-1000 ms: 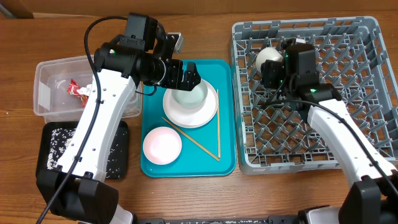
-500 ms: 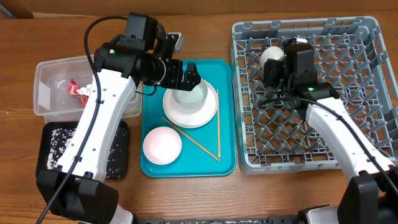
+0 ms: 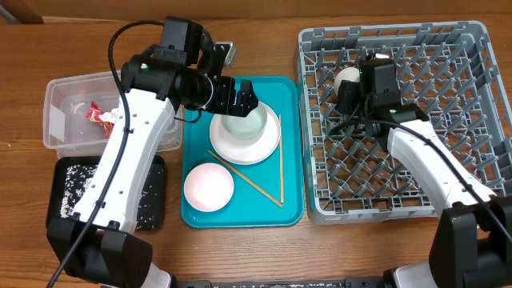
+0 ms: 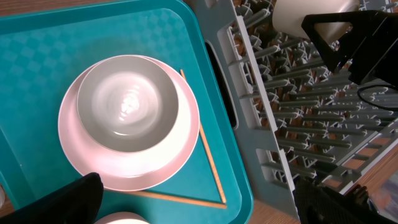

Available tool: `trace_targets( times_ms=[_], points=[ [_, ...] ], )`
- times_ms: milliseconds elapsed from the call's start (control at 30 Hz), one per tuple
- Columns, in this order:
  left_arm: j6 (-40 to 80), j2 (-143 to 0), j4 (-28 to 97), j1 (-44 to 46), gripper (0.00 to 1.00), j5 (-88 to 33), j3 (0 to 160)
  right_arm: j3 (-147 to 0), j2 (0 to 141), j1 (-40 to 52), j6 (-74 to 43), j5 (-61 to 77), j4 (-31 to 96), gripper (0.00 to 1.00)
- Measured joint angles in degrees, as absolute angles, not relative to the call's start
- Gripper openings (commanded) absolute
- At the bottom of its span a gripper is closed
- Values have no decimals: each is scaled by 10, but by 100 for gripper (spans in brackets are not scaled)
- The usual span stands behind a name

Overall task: Sort waste into correct bins and load items into the dishwasher
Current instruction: 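Carry the cream cup with right gripper and set it upright in the rack, then release the cup and move right gripper back to the teal tray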

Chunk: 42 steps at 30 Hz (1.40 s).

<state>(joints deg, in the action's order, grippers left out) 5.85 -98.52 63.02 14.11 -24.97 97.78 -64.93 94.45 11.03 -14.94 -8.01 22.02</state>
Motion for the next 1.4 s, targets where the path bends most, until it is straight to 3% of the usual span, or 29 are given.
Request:
trace_targets(
  times_ms=[167, 300, 400, 600, 733, 867, 933, 1400],
  points=[
    [58, -985, 630, 141, 100, -250, 978, -649, 945, 110, -150, -93, 227, 65],
    [58, -985, 630, 141, 100, -250, 978, -655, 945, 110, -148, -95, 249, 77],
    [58, -985, 630, 141, 100, -250, 978, -669, 945, 110, -148, -98, 269, 81],
    [58, -985, 630, 141, 100, -249, 978, -707, 945, 110, -148, -99, 301, 80],
    [58, -985, 630, 141, 100, -249, 978, -731, 945, 110, -149, -99, 330, 72],
    [58, -985, 630, 141, 100, -248, 978, -749, 945, 110, -148, -99, 337, 27],
    [58, -985, 630, 141, 100, -248, 978, -751, 945, 110, -154, -99, 336, 17],
    [58, -985, 630, 141, 100, -248, 978, -753, 975, 110, -155, -99, 317, 13]
  ],
)
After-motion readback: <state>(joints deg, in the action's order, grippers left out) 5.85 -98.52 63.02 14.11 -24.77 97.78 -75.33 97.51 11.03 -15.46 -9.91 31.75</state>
